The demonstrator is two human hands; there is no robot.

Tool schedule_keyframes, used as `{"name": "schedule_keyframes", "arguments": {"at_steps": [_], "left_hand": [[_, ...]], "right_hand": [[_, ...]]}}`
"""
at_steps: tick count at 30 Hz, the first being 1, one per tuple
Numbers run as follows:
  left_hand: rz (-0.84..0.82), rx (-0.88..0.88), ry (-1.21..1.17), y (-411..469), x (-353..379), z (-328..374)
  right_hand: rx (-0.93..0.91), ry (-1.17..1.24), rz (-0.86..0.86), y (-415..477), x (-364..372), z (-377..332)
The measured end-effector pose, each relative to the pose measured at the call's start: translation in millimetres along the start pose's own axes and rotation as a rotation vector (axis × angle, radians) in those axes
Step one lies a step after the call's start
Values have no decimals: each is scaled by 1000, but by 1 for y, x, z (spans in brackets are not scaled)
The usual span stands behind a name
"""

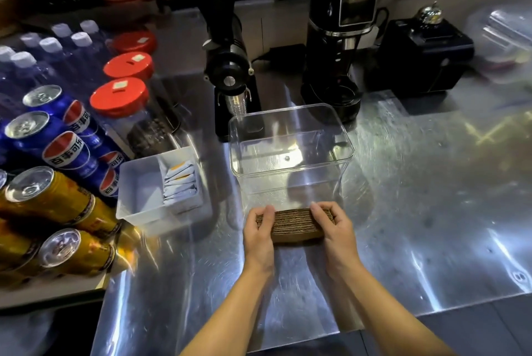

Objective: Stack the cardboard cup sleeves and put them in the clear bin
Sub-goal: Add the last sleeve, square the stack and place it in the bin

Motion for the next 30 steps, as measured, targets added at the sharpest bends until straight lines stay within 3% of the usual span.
{"name": "schedule_keyframes", "arguments": {"at_steps": [10,17,20,24,30], "left_hand": [[-69,41,111,-2,3,-2],[-322,-24,199,-11,-20,-10],[-281,9,239,-9,-25,-9],[-264,-17,166,-8,-26,-5],[-270,-51,152,-6,-27,1]], "right_hand": [[-76,-133,102,-1,-7,8],[-112,-174,109,0,-6,8],[-123,-185,83,-2,-5,6],[-117,-206,-10,-3,-4,2],[-37,-365,-305,-4,-21,-2]]}}
Point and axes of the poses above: each hand's wrist, its own y-axis towards the middle knuckle, its own x-axis out of the palm, z = x × y, the point moved 4 cm from there along y, towards the middle knuckle, and after that the axes turned 4 degrees about z, right-handed, at the moved point
